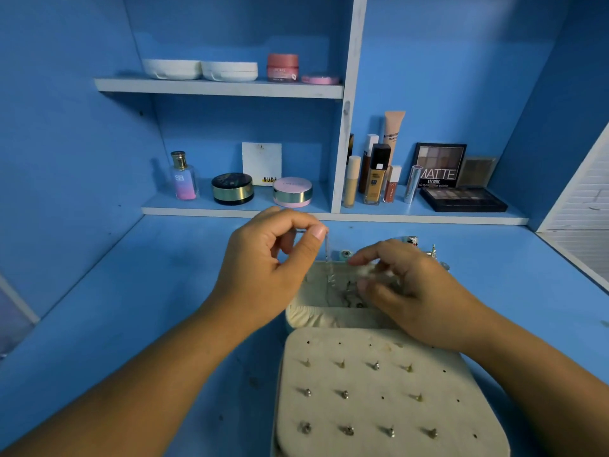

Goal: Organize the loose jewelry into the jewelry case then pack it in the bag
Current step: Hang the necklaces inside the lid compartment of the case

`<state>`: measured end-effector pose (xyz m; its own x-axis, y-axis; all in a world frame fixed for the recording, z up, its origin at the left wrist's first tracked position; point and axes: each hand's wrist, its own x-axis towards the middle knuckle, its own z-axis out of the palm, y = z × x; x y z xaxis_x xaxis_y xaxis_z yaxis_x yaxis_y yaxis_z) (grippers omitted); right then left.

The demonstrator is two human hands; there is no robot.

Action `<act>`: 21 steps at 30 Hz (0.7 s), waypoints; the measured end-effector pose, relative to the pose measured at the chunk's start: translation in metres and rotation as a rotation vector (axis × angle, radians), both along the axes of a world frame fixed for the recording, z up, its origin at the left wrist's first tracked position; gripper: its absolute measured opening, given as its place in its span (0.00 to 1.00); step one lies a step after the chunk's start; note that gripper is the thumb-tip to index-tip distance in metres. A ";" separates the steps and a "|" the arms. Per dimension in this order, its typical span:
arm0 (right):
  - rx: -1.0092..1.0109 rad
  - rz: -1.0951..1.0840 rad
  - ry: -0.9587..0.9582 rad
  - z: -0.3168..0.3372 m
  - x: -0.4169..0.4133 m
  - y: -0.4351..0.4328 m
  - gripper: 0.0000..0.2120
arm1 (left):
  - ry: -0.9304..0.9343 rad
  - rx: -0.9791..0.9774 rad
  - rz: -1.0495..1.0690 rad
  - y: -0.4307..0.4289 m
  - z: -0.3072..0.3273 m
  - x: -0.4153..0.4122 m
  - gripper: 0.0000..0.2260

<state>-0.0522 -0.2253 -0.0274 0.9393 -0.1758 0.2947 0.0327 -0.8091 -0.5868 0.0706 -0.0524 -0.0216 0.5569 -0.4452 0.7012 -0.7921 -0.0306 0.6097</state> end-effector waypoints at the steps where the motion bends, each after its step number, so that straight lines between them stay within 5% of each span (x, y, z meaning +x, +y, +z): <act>1: -0.029 0.033 -0.016 0.001 0.000 0.003 0.11 | -0.077 0.029 -0.004 0.001 0.000 -0.002 0.06; 6: 0.017 0.090 -0.036 0.004 -0.001 0.012 0.04 | -0.215 0.085 0.006 0.001 -0.001 -0.005 0.08; 13: 0.143 0.167 -0.008 0.006 -0.003 0.014 0.15 | -0.196 0.084 -0.053 0.002 0.004 -0.005 0.08; 17: 0.160 0.172 -0.024 0.007 -0.003 0.017 0.04 | -0.269 0.076 -0.077 0.002 0.004 -0.010 0.07; 21: 0.317 0.127 -0.076 0.008 -0.001 0.015 0.10 | -0.279 0.032 0.011 0.002 0.003 -0.006 0.05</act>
<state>-0.0535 -0.2101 -0.0199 0.9369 -0.1530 0.3143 0.1748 -0.5735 -0.8003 0.0648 -0.0500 -0.0185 0.3493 -0.4644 0.8138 -0.9287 -0.0560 0.3666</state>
